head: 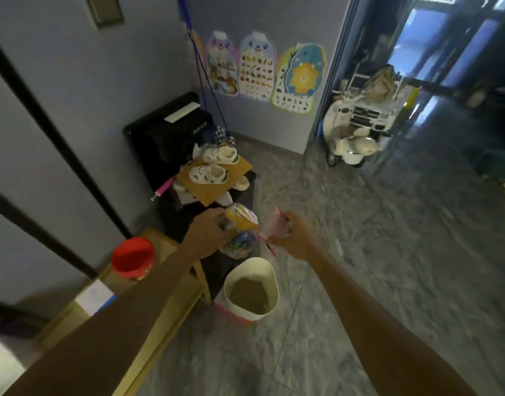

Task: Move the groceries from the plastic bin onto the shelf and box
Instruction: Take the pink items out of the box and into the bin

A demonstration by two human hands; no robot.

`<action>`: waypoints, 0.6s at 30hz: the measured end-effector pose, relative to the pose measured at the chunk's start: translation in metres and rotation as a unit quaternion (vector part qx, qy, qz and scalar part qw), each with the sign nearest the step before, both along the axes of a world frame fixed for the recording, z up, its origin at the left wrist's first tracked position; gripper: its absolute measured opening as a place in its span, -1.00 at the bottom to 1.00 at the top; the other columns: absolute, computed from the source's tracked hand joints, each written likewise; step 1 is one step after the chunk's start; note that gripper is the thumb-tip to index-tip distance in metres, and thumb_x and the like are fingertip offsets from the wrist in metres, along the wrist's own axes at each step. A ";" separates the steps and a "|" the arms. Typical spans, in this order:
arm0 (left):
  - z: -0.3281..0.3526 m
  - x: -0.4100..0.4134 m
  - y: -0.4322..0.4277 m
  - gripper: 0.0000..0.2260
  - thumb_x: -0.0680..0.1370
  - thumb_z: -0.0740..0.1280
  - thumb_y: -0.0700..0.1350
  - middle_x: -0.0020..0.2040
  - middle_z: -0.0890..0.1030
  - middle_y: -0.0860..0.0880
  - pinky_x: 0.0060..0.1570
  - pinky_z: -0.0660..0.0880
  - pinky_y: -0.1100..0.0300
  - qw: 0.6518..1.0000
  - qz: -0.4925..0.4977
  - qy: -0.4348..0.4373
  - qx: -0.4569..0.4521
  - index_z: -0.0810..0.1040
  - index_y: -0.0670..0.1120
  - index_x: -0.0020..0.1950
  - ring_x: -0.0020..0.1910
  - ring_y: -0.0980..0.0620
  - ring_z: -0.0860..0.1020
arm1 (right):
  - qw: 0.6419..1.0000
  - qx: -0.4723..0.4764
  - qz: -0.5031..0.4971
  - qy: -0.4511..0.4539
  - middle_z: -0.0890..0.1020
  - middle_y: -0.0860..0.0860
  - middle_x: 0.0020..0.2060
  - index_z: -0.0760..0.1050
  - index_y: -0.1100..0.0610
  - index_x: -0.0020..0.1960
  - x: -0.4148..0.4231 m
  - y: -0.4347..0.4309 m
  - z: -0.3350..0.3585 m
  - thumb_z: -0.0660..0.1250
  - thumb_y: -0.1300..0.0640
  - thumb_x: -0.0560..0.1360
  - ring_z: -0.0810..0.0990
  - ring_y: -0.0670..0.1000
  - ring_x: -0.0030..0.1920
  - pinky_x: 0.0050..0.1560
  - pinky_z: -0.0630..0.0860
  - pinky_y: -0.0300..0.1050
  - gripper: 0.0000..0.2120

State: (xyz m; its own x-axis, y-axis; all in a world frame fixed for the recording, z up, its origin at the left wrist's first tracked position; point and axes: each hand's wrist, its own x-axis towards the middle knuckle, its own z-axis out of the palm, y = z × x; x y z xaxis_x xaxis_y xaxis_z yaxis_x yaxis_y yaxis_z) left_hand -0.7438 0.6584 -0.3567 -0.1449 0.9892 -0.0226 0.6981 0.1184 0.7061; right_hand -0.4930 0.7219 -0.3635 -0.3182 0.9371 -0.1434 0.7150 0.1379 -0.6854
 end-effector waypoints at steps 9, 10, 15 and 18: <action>-0.211 0.014 0.064 -0.73 0.50 0.54 -0.05 0.01 0.62 -0.06 0.02 0.56 0.01 0.998 0.029 -0.003 -0.052 0.61 -0.13 0.11 -0.01 -0.05 0.60 | 0.996 -0.064 -0.021 -0.052 0.62 0.07 0.36 0.42 0.04 0.58 0.003 0.042 -0.206 0.68 -0.03 0.42 0.62 0.14 0.30 0.14 0.51 -0.08 -0.18; -0.244 0.014 0.069 -0.72 0.49 0.55 -0.03 0.03 0.61 -0.02 0.03 0.57 0.02 0.998 0.032 -0.009 -0.061 0.61 -0.11 0.12 0.00 -0.02 0.60 | 0.995 -0.075 -0.023 -0.064 0.62 0.08 0.37 0.41 0.04 0.58 0.001 0.044 -0.238 0.67 -0.01 0.43 0.61 0.16 0.31 0.16 0.52 -0.06 -0.19; -0.411 0.019 0.081 -0.63 0.46 0.53 0.08 0.11 0.60 0.04 0.07 0.61 0.07 0.994 -0.003 0.008 -0.111 0.61 0.02 0.23 0.07 0.02 0.62 | 0.986 -0.104 -0.022 -0.130 0.62 0.03 0.38 0.40 0.00 0.56 -0.005 0.041 -0.396 0.61 -0.08 0.46 0.62 0.14 0.29 0.17 0.57 0.01 -0.25; -0.483 0.026 0.077 -0.63 0.48 0.51 -0.01 0.18 0.61 -0.04 0.11 0.59 0.07 0.993 -0.029 0.033 -0.114 0.61 -0.04 0.26 0.15 -0.07 0.61 | 0.980 -0.108 0.016 -0.167 0.60 0.01 0.41 0.23 -0.12 0.67 -0.005 0.034 -0.466 0.56 -0.07 0.49 0.63 0.14 0.32 0.24 0.60 0.07 -0.15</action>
State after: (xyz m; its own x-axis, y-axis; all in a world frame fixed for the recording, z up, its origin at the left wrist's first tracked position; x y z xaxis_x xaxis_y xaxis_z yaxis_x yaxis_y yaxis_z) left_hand -0.7181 0.7351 -0.8397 -0.0962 0.9662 -0.2391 0.7517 0.2280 0.6189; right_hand -0.4977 0.7562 -0.8294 -0.2475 0.8641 -0.4383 0.9025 0.0410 -0.4287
